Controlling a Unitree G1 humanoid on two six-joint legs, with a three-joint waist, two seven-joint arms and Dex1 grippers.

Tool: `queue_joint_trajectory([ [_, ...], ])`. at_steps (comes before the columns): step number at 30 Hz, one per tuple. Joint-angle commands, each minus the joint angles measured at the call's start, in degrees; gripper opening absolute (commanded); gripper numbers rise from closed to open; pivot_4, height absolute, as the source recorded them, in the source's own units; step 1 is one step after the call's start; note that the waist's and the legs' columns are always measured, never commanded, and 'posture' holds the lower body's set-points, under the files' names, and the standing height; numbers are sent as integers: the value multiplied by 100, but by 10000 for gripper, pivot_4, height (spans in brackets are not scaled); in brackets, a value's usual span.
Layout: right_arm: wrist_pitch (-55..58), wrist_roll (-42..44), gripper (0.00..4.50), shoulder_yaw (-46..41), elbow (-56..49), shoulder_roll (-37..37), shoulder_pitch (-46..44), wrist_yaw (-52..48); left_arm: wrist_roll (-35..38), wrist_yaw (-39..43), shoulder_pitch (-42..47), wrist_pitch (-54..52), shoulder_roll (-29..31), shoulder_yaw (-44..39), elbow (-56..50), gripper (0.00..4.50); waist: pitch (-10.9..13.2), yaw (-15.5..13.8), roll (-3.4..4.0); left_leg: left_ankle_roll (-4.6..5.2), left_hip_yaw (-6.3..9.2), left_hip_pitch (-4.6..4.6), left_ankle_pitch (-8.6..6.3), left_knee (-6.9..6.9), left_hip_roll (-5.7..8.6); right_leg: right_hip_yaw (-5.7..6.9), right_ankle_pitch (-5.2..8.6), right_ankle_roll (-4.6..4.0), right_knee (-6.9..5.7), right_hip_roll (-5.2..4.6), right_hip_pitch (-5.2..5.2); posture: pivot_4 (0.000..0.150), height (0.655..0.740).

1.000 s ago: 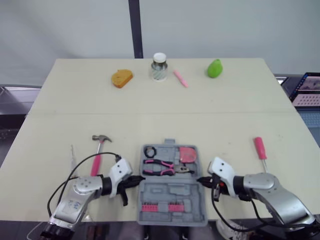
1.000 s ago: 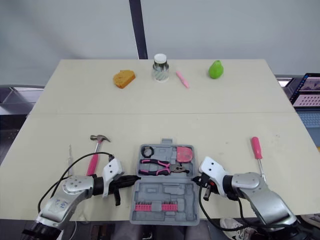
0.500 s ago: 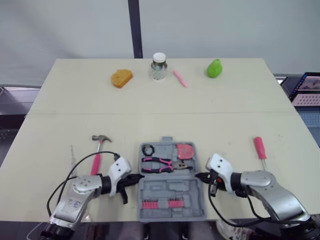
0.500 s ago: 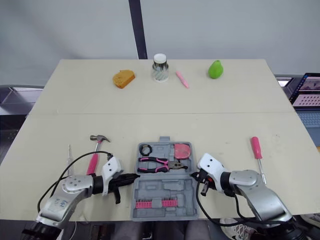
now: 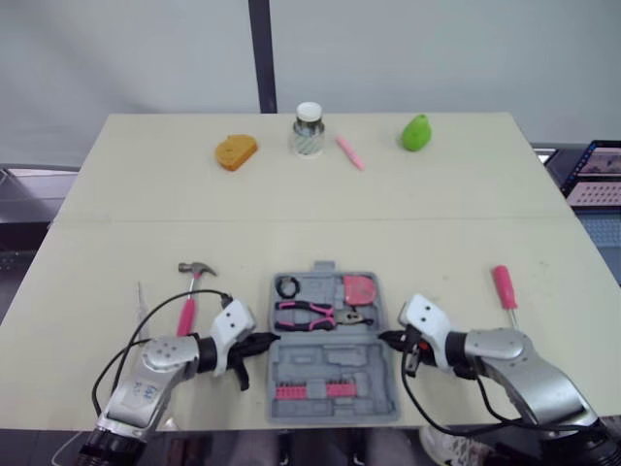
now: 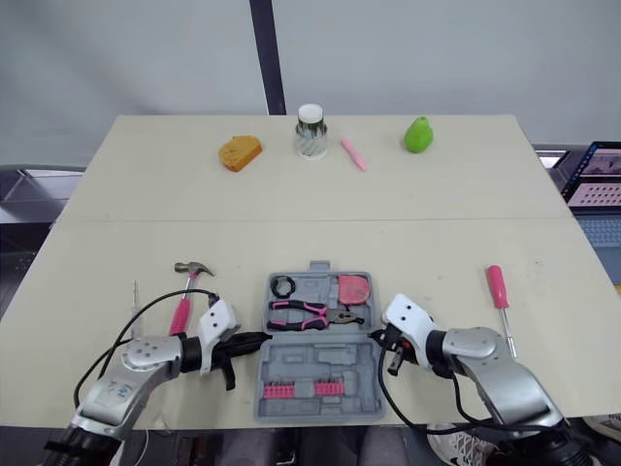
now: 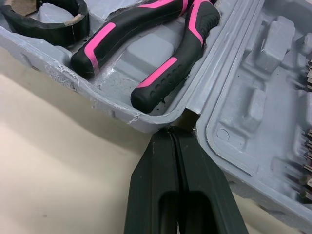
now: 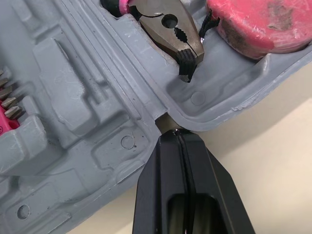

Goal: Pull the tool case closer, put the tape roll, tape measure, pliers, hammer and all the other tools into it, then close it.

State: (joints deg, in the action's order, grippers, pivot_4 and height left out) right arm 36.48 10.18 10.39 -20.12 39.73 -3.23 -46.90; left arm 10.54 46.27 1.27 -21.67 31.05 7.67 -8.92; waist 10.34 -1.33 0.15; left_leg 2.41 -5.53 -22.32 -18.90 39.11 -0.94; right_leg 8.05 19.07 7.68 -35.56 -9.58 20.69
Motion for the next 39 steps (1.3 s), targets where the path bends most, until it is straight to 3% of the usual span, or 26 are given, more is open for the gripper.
queue_joint_trajectory([
  [1,-51,59,0,10,-122,-108,-73,57,145,28,92,79,-103,7,-240,589,0,0,0,0,0,0,0,0,0,0,0,0,0,0,0,1500,6950],
  [39,-49,22,0,-8,-39,-251,-201,178,10,-57,298,285,-194,-19,176,589,0,1,0,0,0,-1,2,0,1,1,0,0,-4,2,1,1500,6950],
])
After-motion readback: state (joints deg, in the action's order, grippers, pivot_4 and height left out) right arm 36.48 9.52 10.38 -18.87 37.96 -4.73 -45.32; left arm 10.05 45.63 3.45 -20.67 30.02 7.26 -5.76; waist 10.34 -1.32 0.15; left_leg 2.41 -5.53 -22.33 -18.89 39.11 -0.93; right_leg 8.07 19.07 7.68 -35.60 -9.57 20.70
